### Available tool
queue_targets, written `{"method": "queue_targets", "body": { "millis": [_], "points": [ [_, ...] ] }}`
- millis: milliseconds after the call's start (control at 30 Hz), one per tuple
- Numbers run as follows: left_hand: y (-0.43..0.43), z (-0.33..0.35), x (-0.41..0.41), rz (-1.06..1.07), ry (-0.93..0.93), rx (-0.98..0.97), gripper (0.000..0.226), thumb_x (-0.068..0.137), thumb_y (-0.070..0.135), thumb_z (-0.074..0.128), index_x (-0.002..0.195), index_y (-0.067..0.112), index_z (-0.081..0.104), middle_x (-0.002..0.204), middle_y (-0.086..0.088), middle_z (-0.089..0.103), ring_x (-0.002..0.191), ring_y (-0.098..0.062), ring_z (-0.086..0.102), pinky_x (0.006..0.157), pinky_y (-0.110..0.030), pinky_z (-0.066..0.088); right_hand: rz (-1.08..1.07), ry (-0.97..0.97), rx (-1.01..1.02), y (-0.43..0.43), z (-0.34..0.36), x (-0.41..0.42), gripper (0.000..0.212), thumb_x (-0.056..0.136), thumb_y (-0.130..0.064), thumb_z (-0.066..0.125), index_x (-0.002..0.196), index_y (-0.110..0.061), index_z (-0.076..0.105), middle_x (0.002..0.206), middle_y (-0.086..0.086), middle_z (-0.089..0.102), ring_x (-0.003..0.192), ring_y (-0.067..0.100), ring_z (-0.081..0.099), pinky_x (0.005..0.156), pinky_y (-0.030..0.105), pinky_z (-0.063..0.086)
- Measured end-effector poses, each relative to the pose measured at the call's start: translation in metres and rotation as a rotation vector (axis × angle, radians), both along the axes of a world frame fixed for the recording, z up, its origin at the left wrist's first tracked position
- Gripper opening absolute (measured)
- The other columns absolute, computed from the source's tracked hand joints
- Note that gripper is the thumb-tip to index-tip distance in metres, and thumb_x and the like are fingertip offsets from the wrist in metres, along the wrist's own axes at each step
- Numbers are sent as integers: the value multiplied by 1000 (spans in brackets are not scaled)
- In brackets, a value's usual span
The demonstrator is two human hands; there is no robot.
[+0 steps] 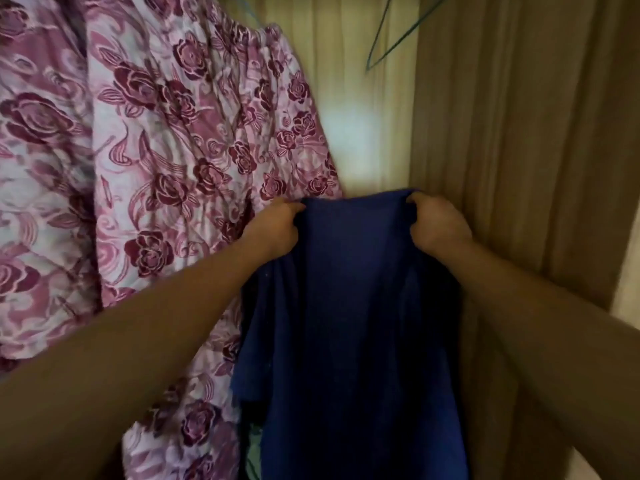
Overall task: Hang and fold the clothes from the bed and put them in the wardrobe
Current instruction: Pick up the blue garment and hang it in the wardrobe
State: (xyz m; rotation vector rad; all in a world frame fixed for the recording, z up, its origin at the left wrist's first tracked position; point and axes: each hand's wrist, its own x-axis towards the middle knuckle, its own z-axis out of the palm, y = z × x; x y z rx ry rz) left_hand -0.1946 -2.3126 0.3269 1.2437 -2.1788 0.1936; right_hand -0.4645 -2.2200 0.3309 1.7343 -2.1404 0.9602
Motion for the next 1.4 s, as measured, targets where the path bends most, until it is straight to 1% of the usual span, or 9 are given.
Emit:
{"method": "queue_targets", "body": {
  "millis": [233,500,700,833,900,1033,1133,1233,1400],
  "points": [
    [-30,93,-10,-130,88,-297,65,86,-7,48,147,14,47,137,-20,47,123,-40,50,105,-45,43,23,40,-84,-3,88,-21,73,89,2,48,156,-23,30,134,21,56,118,40,55,99,44,49],
    [-54,-7,-3,-197,-75,-19,63,88,-13,48,145,12,50,139,-18,48,128,-35,46,108,-37,38,151,0,231,-29,-4,-15,76,92,4,46,159,-23,23,151,16,45,134,36,47,112,37,38],
    [-61,-102,15,-258,-178,146,57,89,-15,49,142,7,51,147,-17,45,134,-31,45,115,-30,30,272,-41,410,-48,-105,-11,65,94,6,47,154,-17,36,146,16,51,128,33,52,109,37,41],
    [-75,-161,29,-144,-401,180,36,95,1,54,129,14,61,123,-12,53,107,-26,55,94,-32,48,330,-60,490,-59,-168,-2,57,95,6,50,149,-12,43,140,20,53,124,35,55,105,41,44],
    [-79,-188,30,-60,-277,242,14,95,10,58,109,14,62,109,-9,54,93,-23,53,83,-32,50,339,-78,540,-65,-194,3,54,98,2,49,150,-14,43,142,18,50,124,34,53,107,42,44],
    [-88,-220,41,-32,-423,314,33,93,10,62,125,7,62,134,-16,52,122,-36,50,107,-43,43,405,-124,598,-74,-231,16,48,97,9,50,143,-8,51,141,19,52,125,35,53,111,43,40],
    [-77,-215,39,-97,-578,375,29,98,19,58,125,21,68,139,-7,50,129,-31,47,111,-40,38,376,-141,635,-79,-243,19,42,97,5,52,137,-6,57,135,21,57,122,37,55,103,27,43],
    [-69,-200,30,-157,-395,417,19,97,11,56,92,1,71,105,-16,65,101,-33,61,92,-42,48,346,-106,633,-80,-234,16,35,98,-1,56,132,1,61,133,22,59,123,35,56,106,29,42],
    [-64,-132,6,-177,-295,362,24,94,11,58,115,8,69,118,-8,65,108,-27,61,91,-30,47,283,-104,538,-76,-154,17,22,94,-25,64,113,-14,66,116,9,66,101,19,60,85,26,49]
  ]
}}
